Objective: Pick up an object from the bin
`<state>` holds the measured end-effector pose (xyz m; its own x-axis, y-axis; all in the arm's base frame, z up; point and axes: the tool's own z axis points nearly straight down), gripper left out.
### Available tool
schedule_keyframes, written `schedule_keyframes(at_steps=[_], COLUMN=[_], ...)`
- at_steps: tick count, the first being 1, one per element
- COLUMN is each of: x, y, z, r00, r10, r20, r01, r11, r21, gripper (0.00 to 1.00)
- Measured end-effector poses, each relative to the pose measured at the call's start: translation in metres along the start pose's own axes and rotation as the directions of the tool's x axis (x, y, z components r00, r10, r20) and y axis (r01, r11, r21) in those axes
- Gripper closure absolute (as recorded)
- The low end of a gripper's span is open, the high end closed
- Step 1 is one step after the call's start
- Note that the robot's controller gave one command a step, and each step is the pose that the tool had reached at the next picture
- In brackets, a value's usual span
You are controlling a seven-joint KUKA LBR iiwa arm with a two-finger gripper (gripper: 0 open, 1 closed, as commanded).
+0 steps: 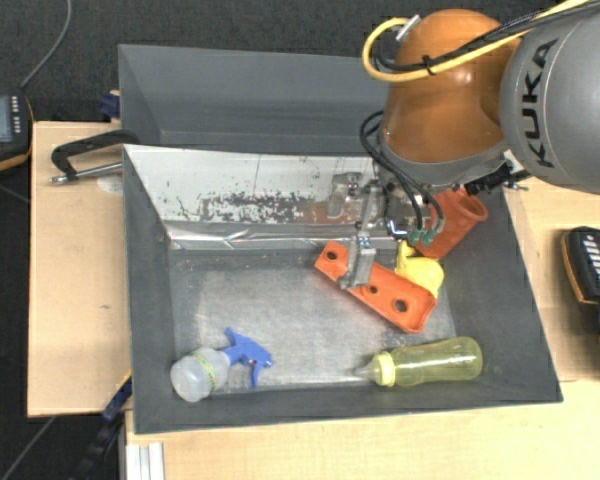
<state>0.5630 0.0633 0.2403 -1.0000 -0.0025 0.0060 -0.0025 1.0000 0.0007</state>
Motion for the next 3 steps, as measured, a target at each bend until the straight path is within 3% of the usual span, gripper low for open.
schedule_keyframes(at_steps=[1,2,3], x=[-0.001,-0.005,-0.008], y=[0.000,-0.017,-0.034], z=[-0.005,0.030,0.054], r00=[1.000,1.000,0.995], r10=[0.002,-0.020,0.096], r20=[0.009,0.004,0.007], r01=[-0.002,0.020,-0.096], r11=[1.000,1.000,0.995], r21=[-0.001,-0.001,-0.003], gripper=[0.00,0.00,0.00])
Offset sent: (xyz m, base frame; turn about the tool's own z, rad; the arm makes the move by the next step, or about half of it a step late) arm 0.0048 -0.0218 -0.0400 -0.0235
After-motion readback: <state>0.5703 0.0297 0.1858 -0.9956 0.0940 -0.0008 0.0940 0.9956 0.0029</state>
